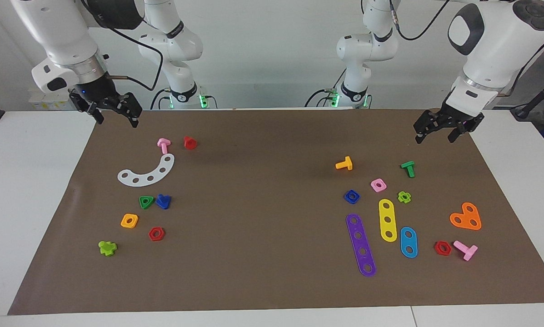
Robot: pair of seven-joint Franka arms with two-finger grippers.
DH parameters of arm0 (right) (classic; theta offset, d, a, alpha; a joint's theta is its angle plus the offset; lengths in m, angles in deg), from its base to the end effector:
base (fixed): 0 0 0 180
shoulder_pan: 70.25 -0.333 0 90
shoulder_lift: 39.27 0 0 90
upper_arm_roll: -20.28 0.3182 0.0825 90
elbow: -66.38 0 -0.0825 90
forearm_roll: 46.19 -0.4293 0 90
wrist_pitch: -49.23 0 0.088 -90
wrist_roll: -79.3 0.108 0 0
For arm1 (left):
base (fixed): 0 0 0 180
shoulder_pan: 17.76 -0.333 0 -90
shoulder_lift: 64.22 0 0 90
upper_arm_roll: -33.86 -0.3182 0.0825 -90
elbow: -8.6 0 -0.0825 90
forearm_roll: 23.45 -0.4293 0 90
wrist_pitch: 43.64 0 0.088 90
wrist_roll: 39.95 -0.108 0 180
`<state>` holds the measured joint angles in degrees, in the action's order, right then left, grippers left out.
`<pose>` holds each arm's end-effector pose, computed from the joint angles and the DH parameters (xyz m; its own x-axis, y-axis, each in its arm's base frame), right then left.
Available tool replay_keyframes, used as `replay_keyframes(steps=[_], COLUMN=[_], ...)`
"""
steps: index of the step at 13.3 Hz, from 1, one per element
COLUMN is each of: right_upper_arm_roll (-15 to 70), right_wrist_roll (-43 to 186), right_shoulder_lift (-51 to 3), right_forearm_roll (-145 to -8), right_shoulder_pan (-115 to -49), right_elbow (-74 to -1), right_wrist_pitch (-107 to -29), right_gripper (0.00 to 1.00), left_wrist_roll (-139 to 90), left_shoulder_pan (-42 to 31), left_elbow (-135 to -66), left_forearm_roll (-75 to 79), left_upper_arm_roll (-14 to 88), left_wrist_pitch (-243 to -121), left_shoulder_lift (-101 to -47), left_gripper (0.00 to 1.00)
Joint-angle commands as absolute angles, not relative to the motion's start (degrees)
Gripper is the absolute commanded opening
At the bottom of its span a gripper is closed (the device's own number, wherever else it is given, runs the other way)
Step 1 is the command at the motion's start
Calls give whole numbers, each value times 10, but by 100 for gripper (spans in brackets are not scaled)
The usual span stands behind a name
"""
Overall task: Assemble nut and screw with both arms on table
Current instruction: 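Reach the right gripper to the blue screw beside the green triangle nut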
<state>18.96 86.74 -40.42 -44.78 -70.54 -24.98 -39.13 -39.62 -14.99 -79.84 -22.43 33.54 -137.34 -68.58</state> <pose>0.5900 -0.0135 0.6230 0.9886 -0.1479 -0.0289 -0.1471 -0.9887 0.0281 0.6283 -0.0288 0.5988 0.9992 -0.0359 0.0156 -0.0361 -0.9992 0.0174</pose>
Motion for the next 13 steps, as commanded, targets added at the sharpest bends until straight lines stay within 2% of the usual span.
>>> replay_keyframes(steps=[1,10,13], right_upper_arm_roll=[191,191,191], right_wrist_roll=[848,808,787], right_shoulder_lift=[-405,-409,-429], right_forearm_roll=[-448,-451,-456], right_shoulder_pan=[-695,-685,-690], right_elbow=[-245,-252,-311], right_wrist_pitch=[-390,-389,-449], right_gripper=[100,100,100], left_wrist_roll=[-400,-399,-399], left_shoulder_pan=[-145,-136,-127], left_elbow=[-831,-845,-862], left_forearm_roll=[-221,-222,-221], left_upper_arm_roll=[331,337,338], left_wrist_pitch=[-1389,-1382,-1387], left_shoulder_lift=[-662,-654,-648], left_gripper=[100,100,100])
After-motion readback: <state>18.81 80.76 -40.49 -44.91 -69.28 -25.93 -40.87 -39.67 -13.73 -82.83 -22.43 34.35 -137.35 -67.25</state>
